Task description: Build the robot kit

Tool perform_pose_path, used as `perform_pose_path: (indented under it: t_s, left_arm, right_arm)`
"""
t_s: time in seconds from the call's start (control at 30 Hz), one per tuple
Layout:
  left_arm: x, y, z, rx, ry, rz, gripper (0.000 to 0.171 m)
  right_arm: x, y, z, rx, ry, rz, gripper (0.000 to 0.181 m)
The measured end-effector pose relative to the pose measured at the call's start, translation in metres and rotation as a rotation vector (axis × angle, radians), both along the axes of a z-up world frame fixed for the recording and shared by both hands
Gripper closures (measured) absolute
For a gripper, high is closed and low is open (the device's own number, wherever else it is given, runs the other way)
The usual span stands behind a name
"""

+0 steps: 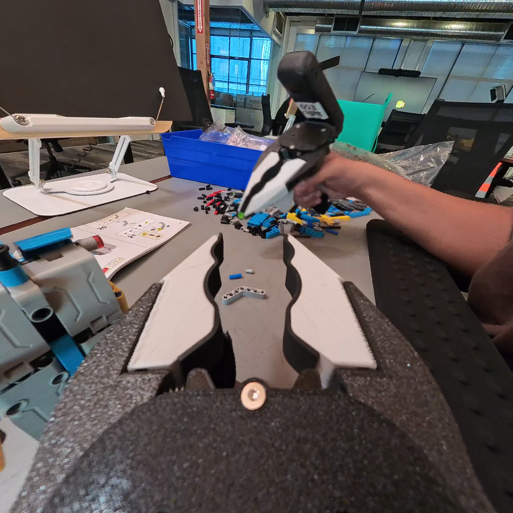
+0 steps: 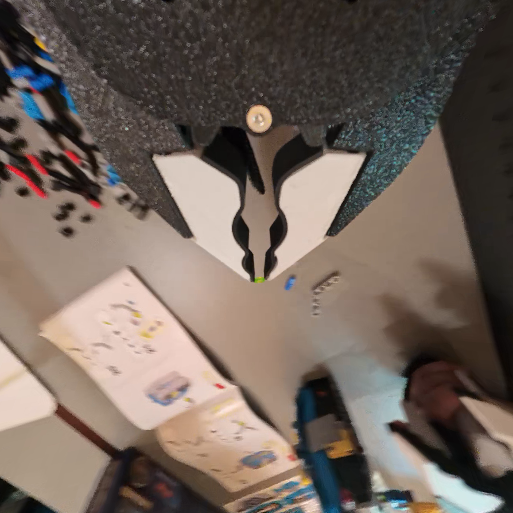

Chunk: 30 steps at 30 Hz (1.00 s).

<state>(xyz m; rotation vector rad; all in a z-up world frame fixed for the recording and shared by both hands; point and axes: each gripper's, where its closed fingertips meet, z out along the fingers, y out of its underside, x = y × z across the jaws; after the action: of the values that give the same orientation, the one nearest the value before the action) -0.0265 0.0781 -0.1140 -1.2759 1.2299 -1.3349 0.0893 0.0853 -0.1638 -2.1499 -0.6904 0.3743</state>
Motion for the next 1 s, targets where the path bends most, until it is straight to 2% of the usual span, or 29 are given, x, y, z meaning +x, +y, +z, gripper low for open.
perform_pose_path:
  t_s: [0.07, 0.17, 0.3, 0.47, 0.6, 0.7, 0.77, 0.87, 1.0]
  left_arm:
    - [0.0, 0.0, 0.0, -0.004, 0.0, 0.001, 0.128]
    - [-0.001, 0.001, 0.001, -0.003, -0.006, 0.005, 0.129]
    - [-0.001, 0.001, 0.002, 0.003, -0.012, 0.009, 0.129]
    - [-0.002, 0.002, 0.001, -0.01, -0.007, 0.008, 0.129]
    - [-0.002, 0.003, 0.001, -0.015, -0.008, 0.009, 0.129]
    - [-0.001, 0.003, 0.0, -0.023, -0.002, 0.004, 0.13]
    - [0.0, 0.004, -0.001, -0.043, 0.009, -0.008, 0.129]
    - [0.003, 0.007, -0.005, -0.091, 0.037, -0.017, 0.13]
    - [0.004, 0.008, -0.007, -0.112, 0.047, -0.022, 0.13]
  right_arm:
    - [-0.027, -0.009, -0.009, -0.011, -0.015, 0.038, 0.174]
    - [-0.048, -0.017, -0.026, -0.04, -0.068, 0.045, 0.174]
    - [-0.046, -0.025, -0.054, -0.102, -0.167, 0.039, 0.174]
    - [-0.048, -0.026, -0.059, -0.071, -0.099, 0.055, 0.173]
    - [-0.046, -0.02, -0.049, 0.004, -0.052, 0.039, 0.166]
    - [-0.049, -0.011, -0.019, 0.139, 0.046, 0.013, 0.166]
    - [-0.036, 0.0, -0.007, 0.199, 0.07, -0.076, 0.161]
    - [-0.007, 0.014, -0.002, 0.224, 0.066, -0.25, 0.16]
    - [0.002, 0.017, 0.002, 0.237, 0.097, -0.311, 0.16]
